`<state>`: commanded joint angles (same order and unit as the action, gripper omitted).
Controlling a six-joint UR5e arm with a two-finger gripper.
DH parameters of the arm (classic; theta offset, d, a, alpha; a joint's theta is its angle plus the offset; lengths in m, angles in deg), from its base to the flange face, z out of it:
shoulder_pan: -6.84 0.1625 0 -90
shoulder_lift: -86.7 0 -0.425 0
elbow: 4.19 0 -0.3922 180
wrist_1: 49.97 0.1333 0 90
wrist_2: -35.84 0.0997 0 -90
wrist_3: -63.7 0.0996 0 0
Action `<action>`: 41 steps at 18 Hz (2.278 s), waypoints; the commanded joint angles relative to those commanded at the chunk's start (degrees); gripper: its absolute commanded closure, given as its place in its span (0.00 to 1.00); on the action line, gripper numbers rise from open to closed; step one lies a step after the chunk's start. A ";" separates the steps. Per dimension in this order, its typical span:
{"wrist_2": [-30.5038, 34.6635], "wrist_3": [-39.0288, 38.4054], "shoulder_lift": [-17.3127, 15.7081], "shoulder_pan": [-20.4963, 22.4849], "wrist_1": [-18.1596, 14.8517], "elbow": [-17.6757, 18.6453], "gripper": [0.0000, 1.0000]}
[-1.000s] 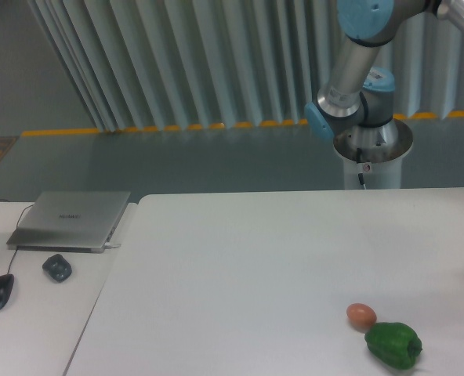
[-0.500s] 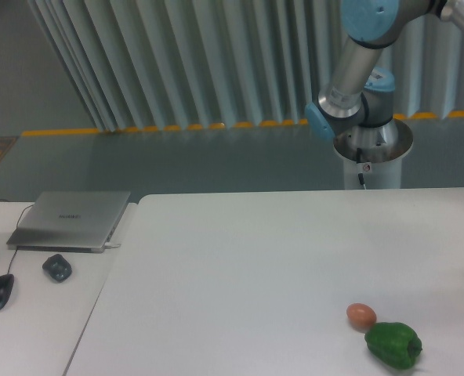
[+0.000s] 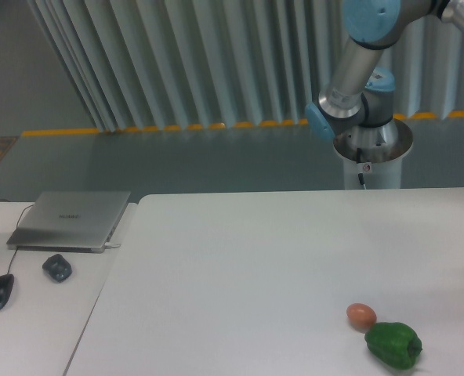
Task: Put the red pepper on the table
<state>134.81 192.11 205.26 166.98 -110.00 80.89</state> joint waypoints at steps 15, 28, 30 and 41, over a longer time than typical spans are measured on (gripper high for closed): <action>-0.09 -1.32 0.26 -0.26 0.00 0.26 0.09; 0.35 -1.23 -0.09 -0.52 -0.52 -0.96 0.40; 0.18 -1.75 -0.35 -0.61 -1.66 -1.67 0.42; -4.31 -5.71 -1.23 -0.17 -4.92 -2.37 0.00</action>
<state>130.50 186.40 204.03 166.80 -114.92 78.51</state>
